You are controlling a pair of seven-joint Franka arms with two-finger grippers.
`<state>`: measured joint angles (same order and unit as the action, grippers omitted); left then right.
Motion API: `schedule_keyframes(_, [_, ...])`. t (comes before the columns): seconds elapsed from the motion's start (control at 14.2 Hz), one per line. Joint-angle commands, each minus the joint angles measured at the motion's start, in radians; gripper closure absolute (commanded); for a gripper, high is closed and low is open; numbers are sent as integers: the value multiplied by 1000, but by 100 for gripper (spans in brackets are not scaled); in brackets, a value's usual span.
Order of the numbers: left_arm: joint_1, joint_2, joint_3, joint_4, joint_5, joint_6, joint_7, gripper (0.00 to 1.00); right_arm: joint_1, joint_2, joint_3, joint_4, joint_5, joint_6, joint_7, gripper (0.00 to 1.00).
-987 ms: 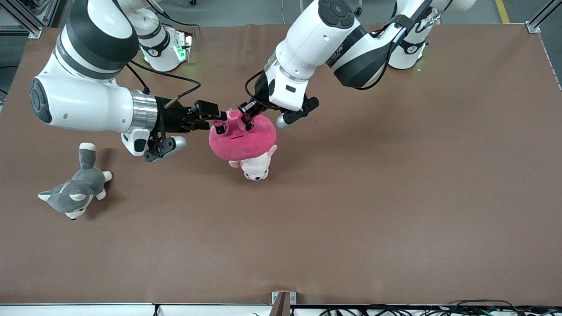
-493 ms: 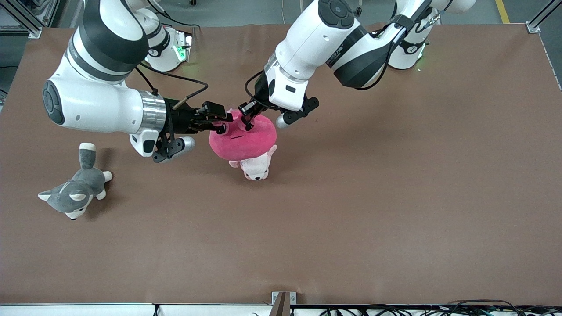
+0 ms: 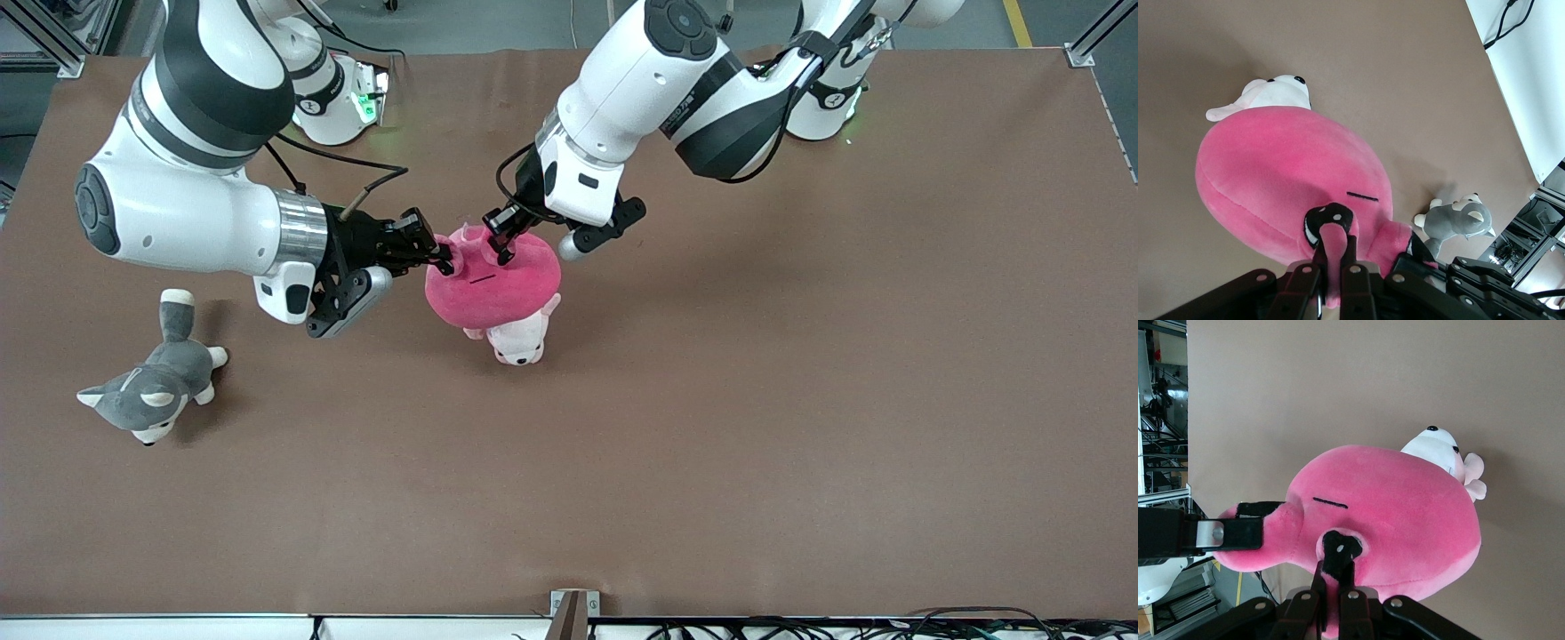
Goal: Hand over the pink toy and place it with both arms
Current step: 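Open the left gripper and lift away while the right gripper pulls pig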
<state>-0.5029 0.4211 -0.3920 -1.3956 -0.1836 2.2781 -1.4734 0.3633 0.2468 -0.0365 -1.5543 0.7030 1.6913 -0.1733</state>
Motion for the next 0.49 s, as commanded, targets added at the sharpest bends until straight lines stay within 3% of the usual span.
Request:
schedule_keyframes(0.0, [-8,5,7,21,6,6,-2,32,-6,3,4,7,-10,-7,-18,97])
schedule_keyframes(0.07, [-9,1,8,21,16,6,-2,0,-6,3,4,7,-10,-7,-17,97])
schedule_keyframes(0.42, [10,-57,10,20,160,-34,5,0,-53,2,0,20,-5,-91,-15,97])
